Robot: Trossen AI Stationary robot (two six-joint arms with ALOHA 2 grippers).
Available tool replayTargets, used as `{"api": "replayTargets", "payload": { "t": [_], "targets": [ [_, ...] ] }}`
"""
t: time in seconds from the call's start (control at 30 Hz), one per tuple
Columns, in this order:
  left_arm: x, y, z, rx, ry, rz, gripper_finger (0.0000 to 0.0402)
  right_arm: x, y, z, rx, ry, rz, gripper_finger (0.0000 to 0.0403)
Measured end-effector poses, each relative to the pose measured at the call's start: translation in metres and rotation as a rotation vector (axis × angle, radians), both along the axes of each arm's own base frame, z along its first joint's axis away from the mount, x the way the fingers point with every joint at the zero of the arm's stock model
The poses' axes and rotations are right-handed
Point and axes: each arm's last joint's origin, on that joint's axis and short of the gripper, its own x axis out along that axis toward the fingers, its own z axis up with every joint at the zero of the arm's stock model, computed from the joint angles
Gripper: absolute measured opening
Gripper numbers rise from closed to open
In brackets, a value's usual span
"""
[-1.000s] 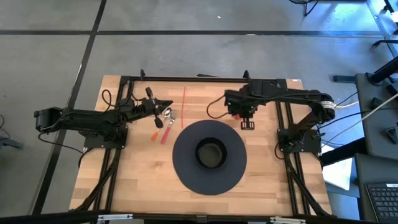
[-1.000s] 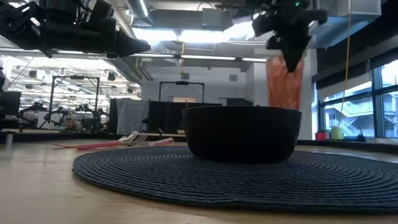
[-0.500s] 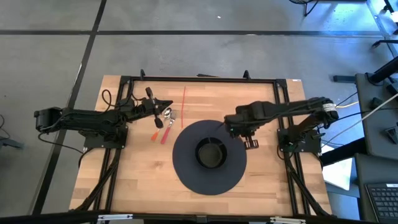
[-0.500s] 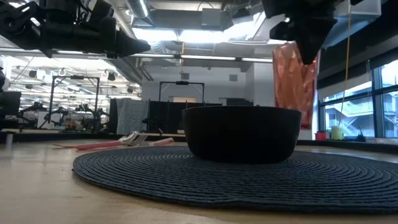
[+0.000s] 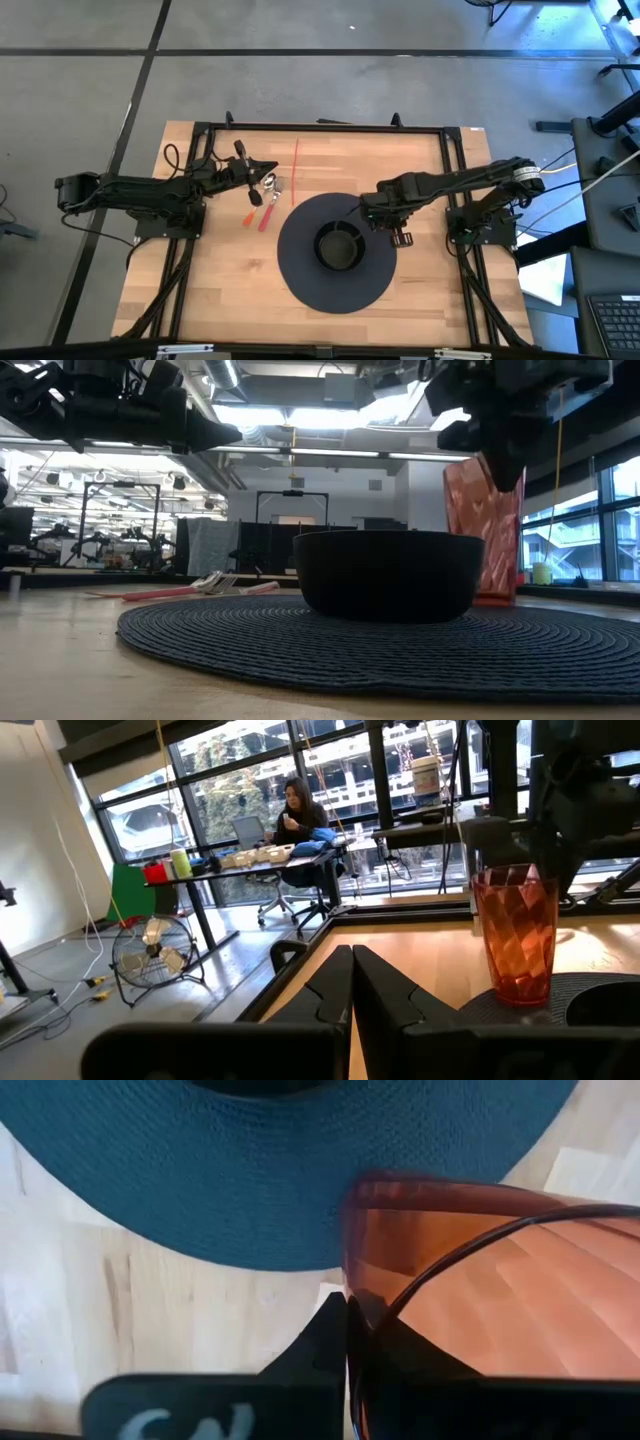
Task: Pick & Place Utensil
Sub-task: Put the orange cup to the top right of the black bowl on the blue mat, then put the orange straw into the orange cup on the blue mat
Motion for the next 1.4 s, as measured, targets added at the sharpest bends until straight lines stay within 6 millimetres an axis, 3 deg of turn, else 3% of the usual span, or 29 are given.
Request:
{"api": "replayTargets", "payload": {
  "t": [0.33, 0.73, 0.93, 1.17, 1.23, 1.4],
  "targets": [
    [0.000, 0.000, 0.000, 0.000, 0.000, 0.000, 0.0004, 0.000, 0.000, -0.006, 0.000, -0.011, -0.002, 0.0017],
    [0.000, 0.000, 0.000, -0.001, 0.001, 0.000, 0.0004, 0.001, 0.000, -0.008, 0.001, -0.014, 0.004, 0.0120],
    [0.000, 0.000, 0.000, -0.001, 0.002, 0.000, 0.0004, 0.004, 0.000, 0.003, 0.004, -0.041, 0.004, 0.0158],
    [0.000, 0.000, 0.000, -0.001, 0.002, 0.000, 0.0004, -0.001, 0.000, 0.035, 0.005, -0.061, 0.005, 0.0176],
    [0.000, 0.000, 0.000, -0.001, 0.003, 0.000, 0.0004, -0.005, 0.000, 0.053, 0.022, -0.187, 0.047, 0.0175],
    [0.000, 0.000, 0.000, -0.002, 0.005, 0.000, 0.0004, -0.030, -0.002, 0.110, 0.070, -0.699, 0.170, 0.0160]
  ]
}}
